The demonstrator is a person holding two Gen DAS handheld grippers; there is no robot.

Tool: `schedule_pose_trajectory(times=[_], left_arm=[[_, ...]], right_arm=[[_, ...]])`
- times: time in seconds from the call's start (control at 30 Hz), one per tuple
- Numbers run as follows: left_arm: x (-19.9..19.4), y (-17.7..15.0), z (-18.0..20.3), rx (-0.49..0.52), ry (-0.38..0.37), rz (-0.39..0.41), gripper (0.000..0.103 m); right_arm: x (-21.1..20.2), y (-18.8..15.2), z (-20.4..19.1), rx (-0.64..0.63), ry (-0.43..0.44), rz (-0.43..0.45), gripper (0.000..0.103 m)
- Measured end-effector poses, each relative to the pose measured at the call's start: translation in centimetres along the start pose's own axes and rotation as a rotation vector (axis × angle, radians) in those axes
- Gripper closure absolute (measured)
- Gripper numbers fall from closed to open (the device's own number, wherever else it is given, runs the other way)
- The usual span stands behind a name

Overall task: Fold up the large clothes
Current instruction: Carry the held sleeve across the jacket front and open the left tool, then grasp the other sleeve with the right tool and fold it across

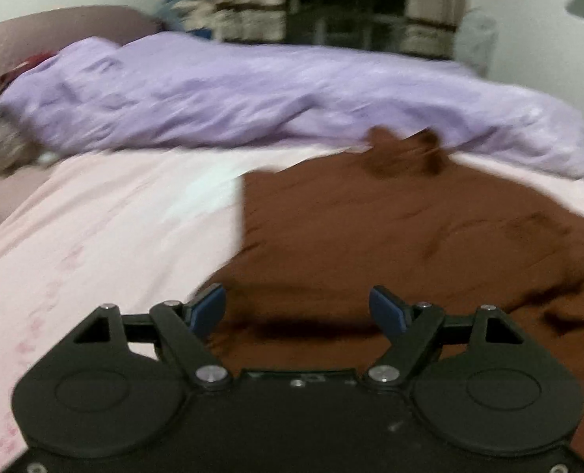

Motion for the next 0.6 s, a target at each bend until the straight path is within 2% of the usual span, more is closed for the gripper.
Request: schedule_pose_trajectory(times=[0.07, 0.1, 0.13, 0.17, 0.2, 0.23, 0.3, 0.37, 0.47, 0.6], left_arm=[[1.0, -1.3, -1.4, 0.021, 0.061, -0.045, 0.021], [1.6, -2.1, -1.8, 0.033, 0.086, -0.073, 0.021], [2.1, -2.6, -2.1, 0.043, 0.098, -0.099, 0.021], [2.3, -2.9, -2.3, 0.055, 0.099, -0.116, 0.021], [2.2, -3.2, -2.3, 0.069, 0.098, -0.12, 0.021], [2.2, -3.4, -2.3, 0.079, 0.097, -0.113, 0.021], [2.3, -3.0, -2.2, 0.092, 0.1, -0.1, 0.021], [2.3, -2.8, -2.4, 0.087, 0.095, -0.096, 0.021], [2.0, -2.7, -2.8, 0.078, 0.097, -0.091, 0.021], [1.7, -2.7, -3.5, 0.044, 0.166, -0.097, 0.021]], right_arm=[[0.9, 0.3, -0.1, 0.047, 0.017, 0.046, 0.01], [1.4, 0.5, -0.4, 0.058, 0.019, 0.058, 0.031], [1.8, 0.9, -0.6, 0.063, -0.001, 0.069, 0.062], [2.2, 1.2, -0.7, 0.069, -0.024, 0.079, 0.073], [2.8, 1.5, -0.6, 0.086, -0.021, 0.069, 0.091], [3.4, 1.8, -0.1, 0.123, 0.025, 0.055, 0.096], [3.8, 1.8, 0.4, 0.197, 0.081, 0.05, 0.097], [2.7, 1.7, -0.5, 0.154, 0.08, 0.088, 0.097], [0.2, 1.0, -3.7, 0.032, 0.066, 0.187, 0.098], [-4.0, -2.9, -12.3, -0.262, 0.087, 0.3, 0.098]])
Point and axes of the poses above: each gripper's, at about its wrist camera, not at the fingertips, and x roughly the way its jaws point, z to its right, y to its top, the point moved 4 cm from there along x, roughly the way its jaws point, and after that the axes turned 8 degrees about -z, right-handed, at the moved point
